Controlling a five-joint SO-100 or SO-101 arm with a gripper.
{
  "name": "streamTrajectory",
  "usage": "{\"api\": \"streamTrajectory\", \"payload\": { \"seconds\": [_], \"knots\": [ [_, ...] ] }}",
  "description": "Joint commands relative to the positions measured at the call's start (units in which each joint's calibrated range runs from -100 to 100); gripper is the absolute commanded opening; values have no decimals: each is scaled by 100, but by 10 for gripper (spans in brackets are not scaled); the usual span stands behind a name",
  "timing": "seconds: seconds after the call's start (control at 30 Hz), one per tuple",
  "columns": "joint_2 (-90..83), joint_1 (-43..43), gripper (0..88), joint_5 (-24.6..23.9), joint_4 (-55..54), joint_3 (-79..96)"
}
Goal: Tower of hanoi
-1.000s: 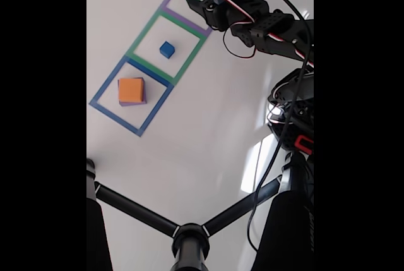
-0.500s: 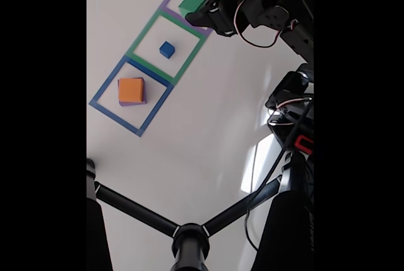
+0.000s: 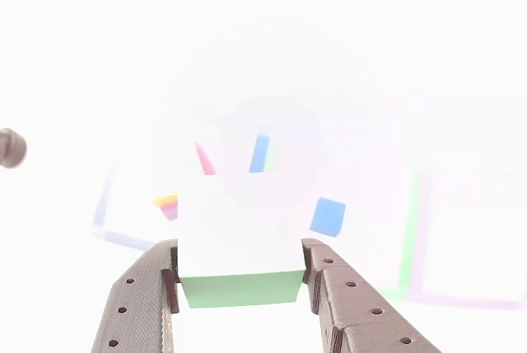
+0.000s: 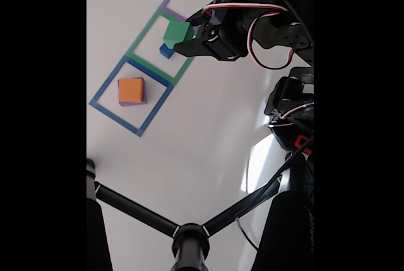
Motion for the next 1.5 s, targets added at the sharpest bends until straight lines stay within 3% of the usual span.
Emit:
{"api": "streamTrajectory", "payload": {
  "seconds": [0.0,0.37,0.5,0.63,0.9,1.23,1.47],
  "knots": [
    [85,-366,68,59,-47,-348],
    [489,-855,69,59,-727,-84],
    [473,-951,68,59,-2185,1198],
    [610,-1018,68,59,-4412,2852],
    [1660,-1267,67,59,-6808,3889],
    [2927,-1171,67,59,-8452,4071],
    [3299,-1114,66,59,-8914,4152]
  ]
}}
